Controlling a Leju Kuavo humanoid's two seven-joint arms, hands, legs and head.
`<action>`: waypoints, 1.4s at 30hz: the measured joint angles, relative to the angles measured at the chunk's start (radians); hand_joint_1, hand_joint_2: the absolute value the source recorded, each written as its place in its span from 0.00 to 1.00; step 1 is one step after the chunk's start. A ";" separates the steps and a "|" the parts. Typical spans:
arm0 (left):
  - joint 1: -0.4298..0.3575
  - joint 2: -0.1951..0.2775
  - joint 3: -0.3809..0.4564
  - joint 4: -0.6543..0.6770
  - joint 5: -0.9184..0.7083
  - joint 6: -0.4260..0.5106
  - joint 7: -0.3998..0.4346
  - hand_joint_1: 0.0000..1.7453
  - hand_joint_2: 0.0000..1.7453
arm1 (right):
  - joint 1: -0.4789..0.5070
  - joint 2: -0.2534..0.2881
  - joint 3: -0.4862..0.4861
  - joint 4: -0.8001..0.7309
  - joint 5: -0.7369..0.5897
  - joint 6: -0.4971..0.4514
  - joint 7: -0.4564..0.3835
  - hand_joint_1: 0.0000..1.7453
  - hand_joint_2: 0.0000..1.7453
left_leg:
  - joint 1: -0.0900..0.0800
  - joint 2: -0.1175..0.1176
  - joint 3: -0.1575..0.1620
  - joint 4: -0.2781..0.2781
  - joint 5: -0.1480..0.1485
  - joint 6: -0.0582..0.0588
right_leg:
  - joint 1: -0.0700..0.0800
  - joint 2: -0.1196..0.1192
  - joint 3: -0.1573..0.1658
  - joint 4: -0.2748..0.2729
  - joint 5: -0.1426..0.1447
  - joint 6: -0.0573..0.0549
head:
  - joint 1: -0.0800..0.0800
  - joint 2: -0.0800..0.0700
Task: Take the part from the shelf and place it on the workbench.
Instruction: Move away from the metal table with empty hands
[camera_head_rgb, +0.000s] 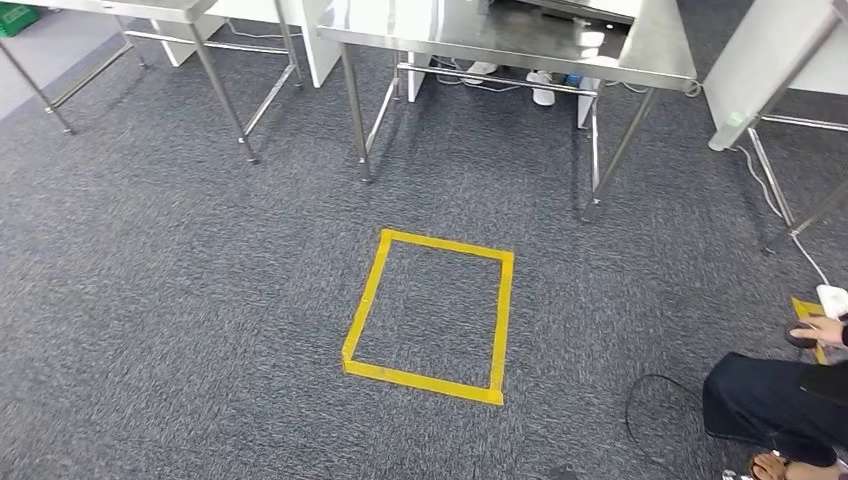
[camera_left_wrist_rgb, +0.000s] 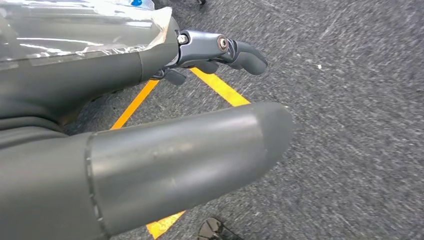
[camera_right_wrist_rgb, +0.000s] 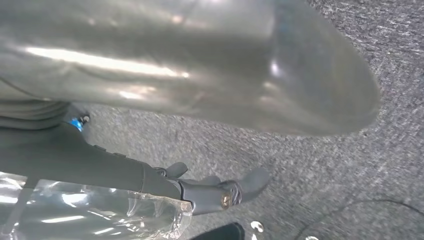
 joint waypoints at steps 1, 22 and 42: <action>0.001 -0.001 0.000 0.000 0.000 0.000 0.000 0.00 0.00 | 0.003 -0.001 0.000 0.000 -0.001 0.001 0.000 0.00 0.00 | 0.000 -0.012 -0.001 0.000 0.001 -0.001 | -0.001 0.002 -0.012 0.022 -0.003 0.006 | 0.000 0.000; 0.004 0.003 0.000 0.001 -0.010 0.002 0.006 0.00 0.00 | 0.015 0.003 -0.004 0.000 0.003 0.011 -0.006 0.00 0.00 | 0.013 0.084 -0.014 0.037 -0.017 -0.059 | -0.012 -0.085 0.130 -0.269 0.116 0.006 | -0.009 0.000; 0.009 0.006 0.000 0.001 -0.013 0.000 0.007 0.00 0.00 | 0.017 0.001 -0.015 0.000 -0.006 0.012 -0.016 0.00 0.00 | -0.001 -0.071 -0.031 0.054 -0.028 -0.045 | -0.018 0.031 0.111 -0.271 0.141 -0.002 | -0.007 0.000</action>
